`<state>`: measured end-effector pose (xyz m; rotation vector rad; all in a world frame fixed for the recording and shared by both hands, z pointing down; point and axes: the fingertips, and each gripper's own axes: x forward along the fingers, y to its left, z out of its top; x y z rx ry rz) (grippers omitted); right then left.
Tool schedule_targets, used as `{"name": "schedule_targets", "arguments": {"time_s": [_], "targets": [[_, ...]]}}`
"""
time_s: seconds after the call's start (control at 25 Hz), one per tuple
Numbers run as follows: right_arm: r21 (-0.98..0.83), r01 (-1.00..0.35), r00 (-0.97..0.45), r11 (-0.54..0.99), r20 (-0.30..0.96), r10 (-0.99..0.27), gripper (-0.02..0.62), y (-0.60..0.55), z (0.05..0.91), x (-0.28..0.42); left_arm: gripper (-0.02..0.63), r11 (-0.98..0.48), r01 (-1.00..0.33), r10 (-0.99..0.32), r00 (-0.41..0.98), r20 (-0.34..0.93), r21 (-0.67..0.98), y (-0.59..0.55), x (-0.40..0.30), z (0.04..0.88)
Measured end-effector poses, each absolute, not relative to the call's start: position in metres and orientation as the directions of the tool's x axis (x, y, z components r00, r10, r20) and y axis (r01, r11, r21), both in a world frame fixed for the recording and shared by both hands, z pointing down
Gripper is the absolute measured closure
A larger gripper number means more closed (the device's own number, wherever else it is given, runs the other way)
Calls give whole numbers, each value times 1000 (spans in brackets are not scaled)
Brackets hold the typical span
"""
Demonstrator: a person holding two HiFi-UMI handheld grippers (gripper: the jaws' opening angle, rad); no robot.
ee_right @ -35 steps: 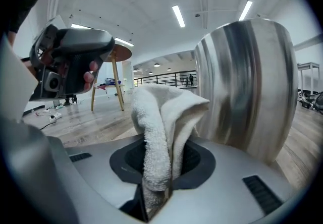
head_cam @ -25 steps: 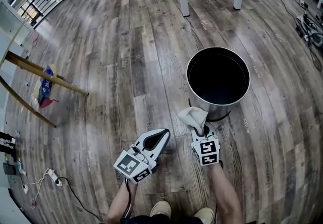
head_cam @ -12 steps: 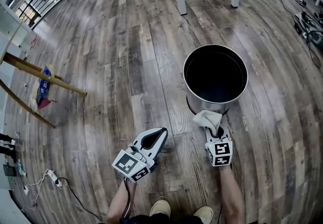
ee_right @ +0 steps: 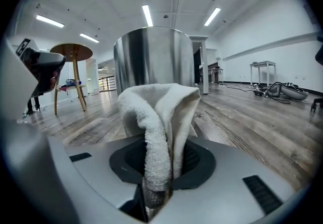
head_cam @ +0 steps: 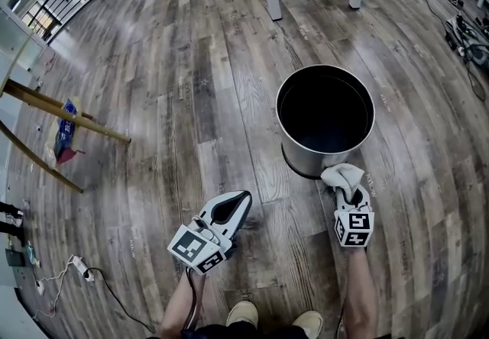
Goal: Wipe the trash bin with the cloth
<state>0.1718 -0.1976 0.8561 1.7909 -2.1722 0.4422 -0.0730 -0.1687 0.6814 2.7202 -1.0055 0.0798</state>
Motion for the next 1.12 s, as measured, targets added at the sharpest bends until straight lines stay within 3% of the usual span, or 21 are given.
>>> {"name": "schedule_targets", "arguments": {"time_s": [0.32, 0.64, 1.12], "targets": [[-32, -994, -108, 104, 417, -902, 511, -204, 861, 210, 606, -727, -655, -640, 755, 142, 204, -169, -78, 684], [-28, -993, -119, 118, 406, -906, 512, -198, 859, 205, 606, -732, -651, -634, 759, 150, 202, -167, -74, 685], [-17, -958, -273, 285, 346, -898, 511, -137, 843, 128, 606, -719, -668, -648, 745, 160, 194, -169, -81, 686]]}}
